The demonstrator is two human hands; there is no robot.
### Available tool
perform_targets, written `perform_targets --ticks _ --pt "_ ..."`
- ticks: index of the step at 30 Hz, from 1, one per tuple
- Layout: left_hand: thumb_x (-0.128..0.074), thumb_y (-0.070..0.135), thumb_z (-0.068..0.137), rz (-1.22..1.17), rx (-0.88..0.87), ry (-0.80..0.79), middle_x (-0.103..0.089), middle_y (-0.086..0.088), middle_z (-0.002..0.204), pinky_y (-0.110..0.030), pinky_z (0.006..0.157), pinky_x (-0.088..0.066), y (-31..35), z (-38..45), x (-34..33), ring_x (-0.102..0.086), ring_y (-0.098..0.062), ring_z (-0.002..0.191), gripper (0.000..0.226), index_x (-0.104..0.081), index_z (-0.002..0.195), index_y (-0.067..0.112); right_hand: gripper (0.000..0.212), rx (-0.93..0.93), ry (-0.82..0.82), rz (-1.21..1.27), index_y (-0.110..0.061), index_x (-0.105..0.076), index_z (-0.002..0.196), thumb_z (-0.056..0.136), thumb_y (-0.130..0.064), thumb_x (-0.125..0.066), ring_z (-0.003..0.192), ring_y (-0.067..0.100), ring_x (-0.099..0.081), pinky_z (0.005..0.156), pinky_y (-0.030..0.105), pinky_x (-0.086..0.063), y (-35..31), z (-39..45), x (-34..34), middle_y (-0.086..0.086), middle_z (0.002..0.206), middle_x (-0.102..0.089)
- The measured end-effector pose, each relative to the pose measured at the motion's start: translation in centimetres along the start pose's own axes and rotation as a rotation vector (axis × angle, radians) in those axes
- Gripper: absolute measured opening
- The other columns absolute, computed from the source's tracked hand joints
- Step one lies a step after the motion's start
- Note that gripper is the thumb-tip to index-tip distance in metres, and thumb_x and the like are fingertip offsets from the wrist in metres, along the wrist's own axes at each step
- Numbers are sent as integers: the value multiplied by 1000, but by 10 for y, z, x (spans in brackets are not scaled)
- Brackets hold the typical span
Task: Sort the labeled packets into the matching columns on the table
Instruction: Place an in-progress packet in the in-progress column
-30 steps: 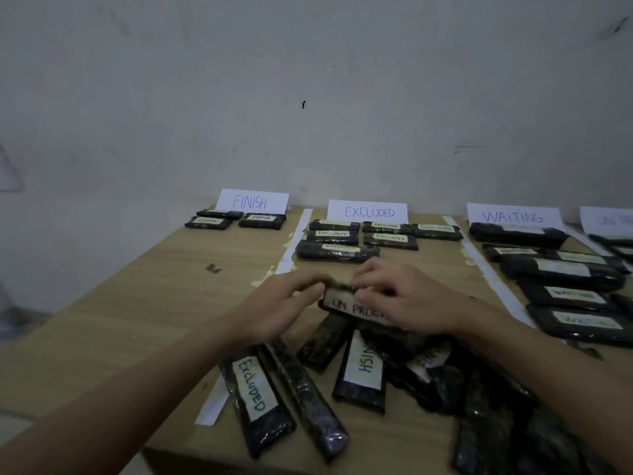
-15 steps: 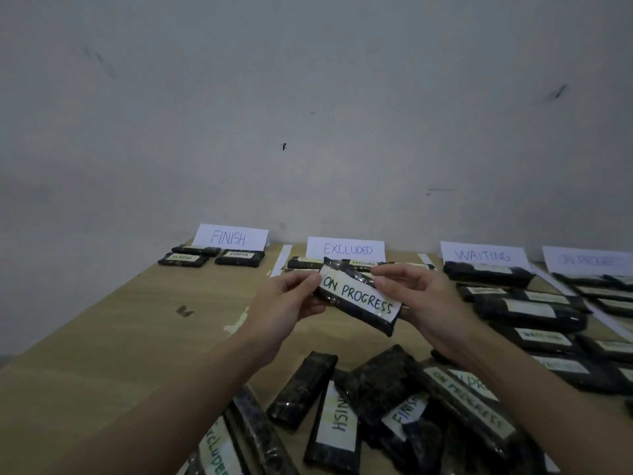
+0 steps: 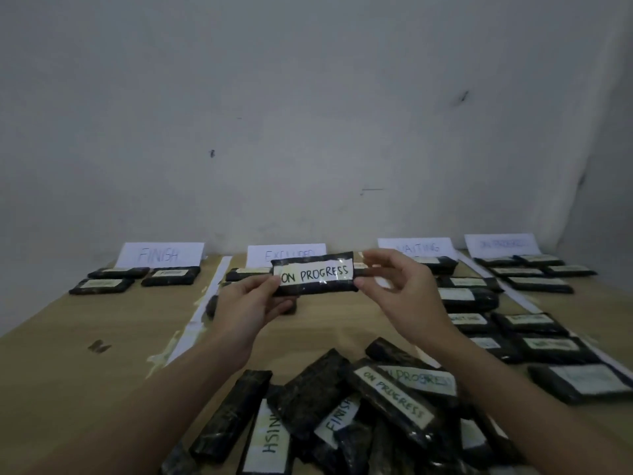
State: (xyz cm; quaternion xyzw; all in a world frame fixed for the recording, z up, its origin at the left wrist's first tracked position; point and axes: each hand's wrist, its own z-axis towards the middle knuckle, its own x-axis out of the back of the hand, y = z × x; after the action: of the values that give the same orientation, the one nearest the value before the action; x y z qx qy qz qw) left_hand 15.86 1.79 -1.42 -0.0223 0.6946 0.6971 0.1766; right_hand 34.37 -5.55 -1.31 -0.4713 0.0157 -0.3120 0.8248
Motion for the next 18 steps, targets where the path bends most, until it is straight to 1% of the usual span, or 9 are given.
perform_targets --ticks 1,2,3,5,8,10,12,14,18 --pt "-53 8 91 42 -7 -2 -67 -17 90 -22 67 -59 -2 1 -12 -68 -23 75 12 -62 89 1 36 155 36 -235 -18 -60 114 79 -14 -70 103 7 -58 89 23 -48 4 -3 10 -5 111 -61" --pt "-53 8 91 77 -27 4 -67 -15 87 -21 66 -58 -3 0 -20 -67 -20 71 11 -63 88 2 40 299 26 -413 -15 -58 119 80 -17 -68 108 9 -55 93 24 -45 7 -5 13 -2 115 -59" --pt "-53 8 91 109 -43 -15 -67 -13 84 -21 66 -58 -5 -1 -33 -67 -18 68 12 -63 84 4 45 395 -2 -567 -12 -56 122 79 -21 -66 111 14 -54 96 28 -44 11 -7 21 2 119 -58" --pt "-52 8 92 142 -45 -93 -66 -12 82 -19 65 -58 -11 -4 -67 -65 -15 65 14 -62 82 5 52 458 -38 -803 -9 -54 124 76 -26 -66 113 23 -55 96 36 -46 20 -11 39 7 122 -59" --pt "-50 8 93 177 -23 -216 -65 -10 83 -16 63 -57 -25 -8 -122 -64 -15 67 14 -62 88 4 52 427 -15 -948 -7 -59 119 71 -22 -72 108 28 -60 90 41 -50 33 -12 74 11 119 -62" --pt "-49 8 93 190 -9 -282 -64 -10 85 -17 65 -57 -36 -10 -158 -65 -15 70 15 -61 97 0 49 387 11 -988 -7 -60 117 71 -19 -70 107 30 -60 88 45 -52 43 -12 101 13 118 -63" --pt "-49 9 94 198 1 -331 -63 -8 86 -17 65 -57 -47 -12 -191 -65 -16 72 15 -59 101 0 52 356 40 -1031 -8 -61 115 66 -12 -76 106 31 -60 85 46 -52 52 -14 129 13 117 -63" --pt "-48 10 94 242 -3 -365 -63 -9 92 -17 66 -56 -60 -13 -221 -65 -15 76 16 -58 104 2 58 339 71 -1102 -9 -62 113 58 -8 -81 103 30 -62 84 44 -52 61 -17 156 12 112 -65" --pt "-48 11 94 348 -3 -455 -63 -15 104 -28 75 -57 -83 -13 -278 -67 -25 91 19 -58 108 2 71 251 72 -1207 -8 -62 114 46 0 -84 97 30 -64 75 38 -53 83 -19 204 12 108 -66"
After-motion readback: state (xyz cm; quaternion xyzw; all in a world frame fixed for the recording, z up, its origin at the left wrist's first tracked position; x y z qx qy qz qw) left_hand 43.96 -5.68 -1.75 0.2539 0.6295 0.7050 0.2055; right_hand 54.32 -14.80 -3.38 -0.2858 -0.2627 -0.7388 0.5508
